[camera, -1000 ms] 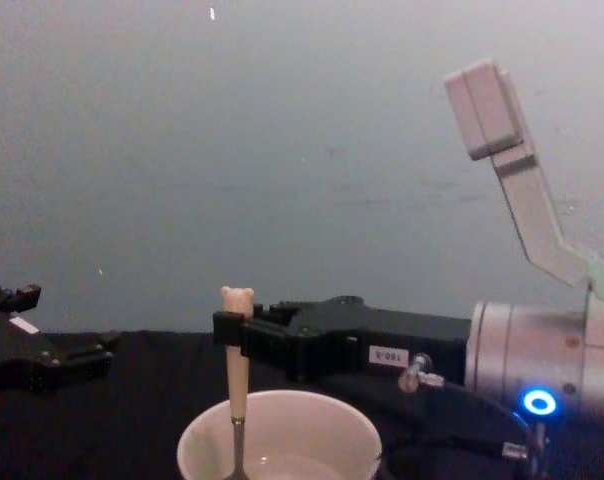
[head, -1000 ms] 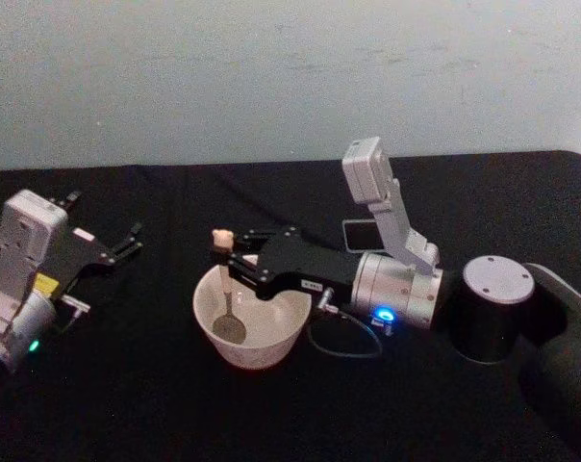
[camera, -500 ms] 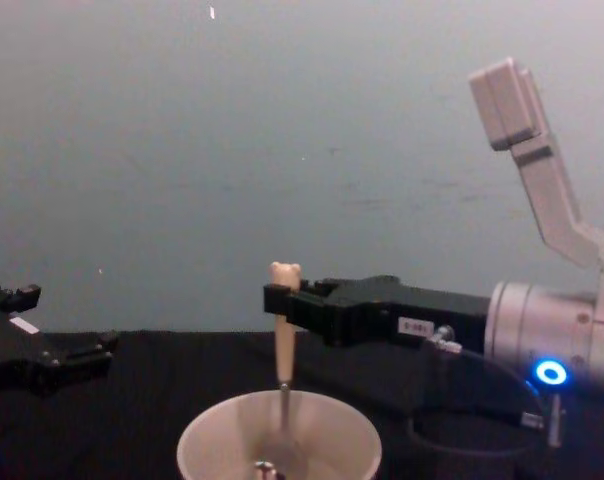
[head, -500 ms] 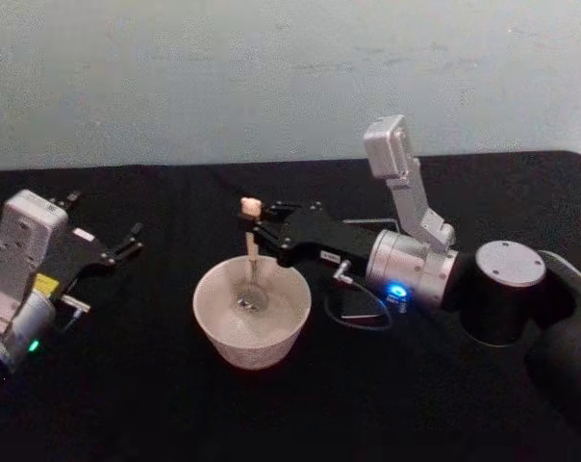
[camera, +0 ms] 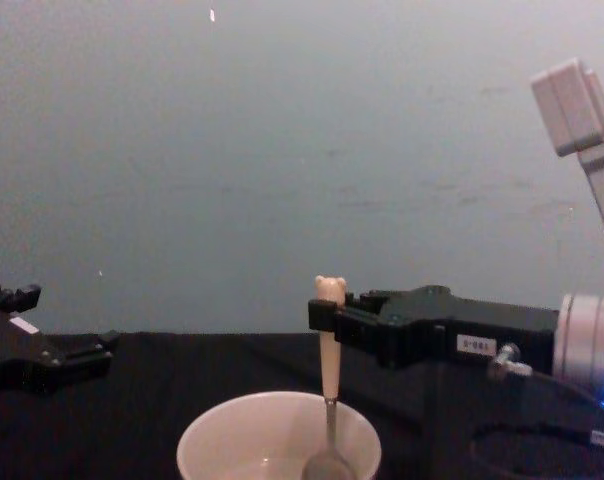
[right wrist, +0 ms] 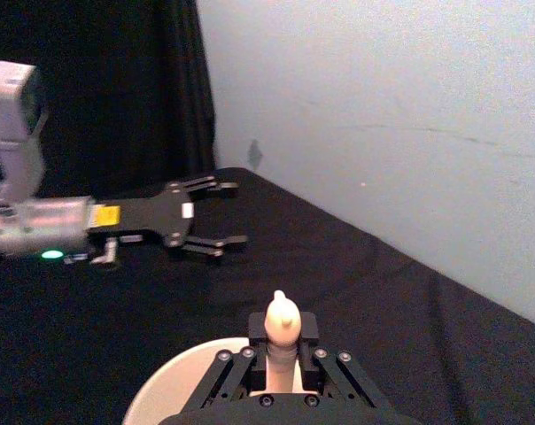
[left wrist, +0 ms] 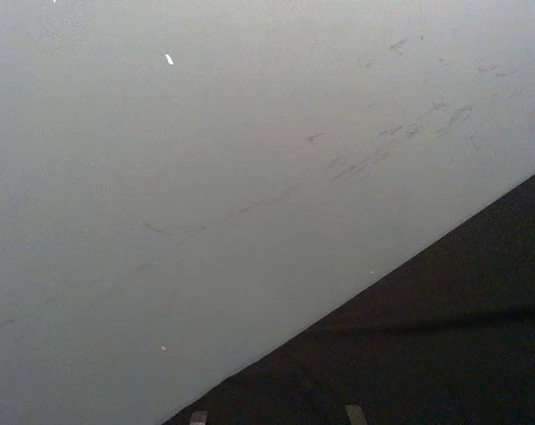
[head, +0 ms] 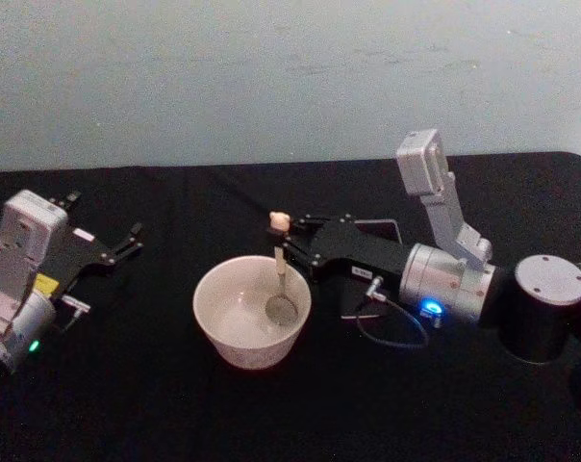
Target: Pick up the stirring spoon with one hand, stir inside the cup, then place it back in its original position.
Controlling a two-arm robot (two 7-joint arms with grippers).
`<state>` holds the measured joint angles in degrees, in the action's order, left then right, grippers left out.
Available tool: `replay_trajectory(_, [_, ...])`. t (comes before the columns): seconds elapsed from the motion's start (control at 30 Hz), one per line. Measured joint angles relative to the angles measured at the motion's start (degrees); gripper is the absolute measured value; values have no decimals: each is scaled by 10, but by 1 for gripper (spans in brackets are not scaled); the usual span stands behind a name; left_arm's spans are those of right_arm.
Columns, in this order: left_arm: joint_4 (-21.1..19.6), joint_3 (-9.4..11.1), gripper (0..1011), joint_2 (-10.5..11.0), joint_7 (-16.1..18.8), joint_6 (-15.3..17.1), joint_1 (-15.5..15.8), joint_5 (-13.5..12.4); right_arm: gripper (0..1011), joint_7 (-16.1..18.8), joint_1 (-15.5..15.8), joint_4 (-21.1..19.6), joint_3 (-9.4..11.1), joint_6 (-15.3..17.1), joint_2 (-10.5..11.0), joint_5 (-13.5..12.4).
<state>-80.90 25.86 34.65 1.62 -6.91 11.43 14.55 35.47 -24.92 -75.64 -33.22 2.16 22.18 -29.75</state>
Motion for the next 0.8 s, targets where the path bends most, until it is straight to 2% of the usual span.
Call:
replay_trajectory(0.1, [0, 0, 1001, 0, 0, 0, 0, 0, 197, 8, 14, -24, 0, 5, 12, -5])
replay_trajectory(0.3, [0, 0, 1001, 0, 0, 0, 0, 0, 197, 18, 24, -41, -11, 10, 17, -9])
replay_trajectory(0.67, [0, 0, 1002, 0, 0, 0, 0, 0, 197, 14, 10, -23, -25, 10, -13, -15])
replay_trajectory(0.8, [0, 0, 1002, 0, 0, 0, 0, 0, 197, 1, -2, -11, -31, 11, -27, -7])
